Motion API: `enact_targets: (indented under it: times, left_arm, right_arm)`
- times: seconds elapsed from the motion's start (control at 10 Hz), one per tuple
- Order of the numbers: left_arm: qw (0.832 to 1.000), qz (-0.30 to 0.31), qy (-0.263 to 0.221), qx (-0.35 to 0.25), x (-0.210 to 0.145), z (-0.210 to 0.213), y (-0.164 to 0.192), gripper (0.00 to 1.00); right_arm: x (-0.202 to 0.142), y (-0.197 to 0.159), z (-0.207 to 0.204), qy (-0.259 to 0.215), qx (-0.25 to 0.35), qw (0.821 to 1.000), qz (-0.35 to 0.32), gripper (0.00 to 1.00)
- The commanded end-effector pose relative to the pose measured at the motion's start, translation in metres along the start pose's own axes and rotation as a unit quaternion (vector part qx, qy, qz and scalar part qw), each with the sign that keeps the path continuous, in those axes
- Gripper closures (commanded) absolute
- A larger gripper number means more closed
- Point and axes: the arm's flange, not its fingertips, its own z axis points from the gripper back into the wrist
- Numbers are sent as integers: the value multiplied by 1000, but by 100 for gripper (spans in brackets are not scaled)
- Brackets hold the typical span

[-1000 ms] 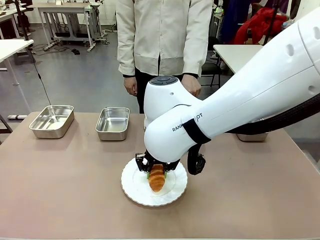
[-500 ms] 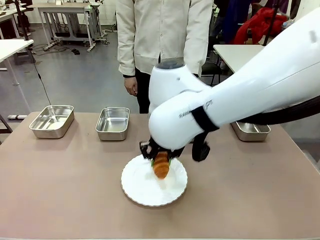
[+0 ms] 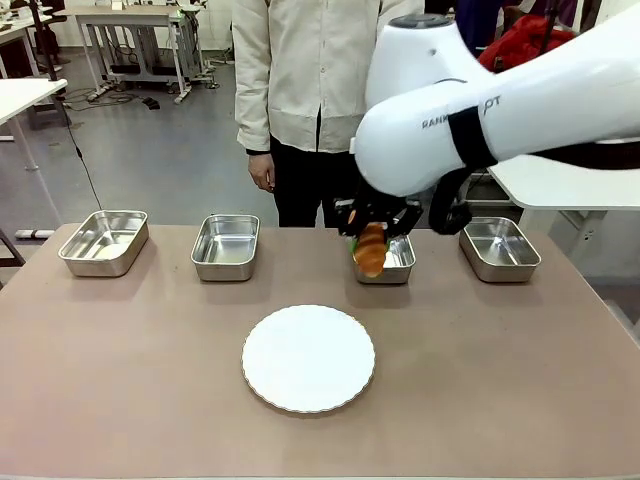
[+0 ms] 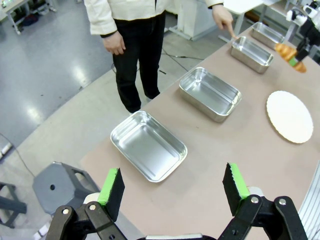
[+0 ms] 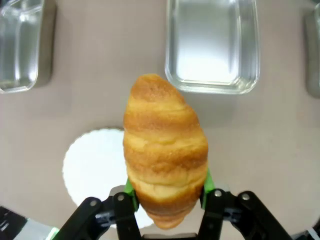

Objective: Place the bread in the container.
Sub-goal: Place the Butter Roll into the Airtight Container indicated by the human.

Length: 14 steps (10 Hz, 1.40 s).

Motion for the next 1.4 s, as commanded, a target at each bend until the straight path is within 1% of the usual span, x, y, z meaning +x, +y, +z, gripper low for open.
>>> enact_targets:
  times: [0.0, 0.1, 0.3, 0.4, 0.6, 0.8, 0.9, 1.1, 1.2, 1.3]
  left_arm:
    - [1000, -1, -2, 0, 0, 1, -1, 0]
    - [1000, -1, -2, 0, 0, 1, -1, 0]
    - [1000, -1, -2, 0, 0, 1, -1, 0]
    - [1000, -1, -2, 0, 0, 1, -1, 0]
    - [1000, -1, -2, 0, 0, 1, -1, 0]
    - [1000, -1, -2, 0, 0, 1, -1, 0]
    - [1000, -1, -2, 0, 0, 1, -1, 0]
    - [1000, -1, -2, 0, 0, 1, -1, 0]
    - [1000, -1, -2, 0, 0, 1, -1, 0]
    - [1000, -1, -2, 0, 0, 1, -1, 0]
  right_arm:
    - [35, -12, -17, 4, 24, 1000, 11, 45]
    - [54, -20, -30, 7, 25, 1000, 7, 45]
    - [81, -35, -49, 0, 6, 1000, -9, 45]
    - [94, -43, -60, 5, 18, 1000, -4, 45]
    - [104, -47, -74, 7, 29, 1000, 8, 45]
    - [107, -53, -77, 4, 31, 1000, 3, 45]
    - [109, -56, -77, -7, 17, 1000, 10, 0]
    - [119, -57, -74, -21, 15, 1000, 8, 0]
    - [124, -57, -72, -26, 4, 1000, 2, 0]
    - [126, -57, -71, -27, 9, 1000, 4, 0]
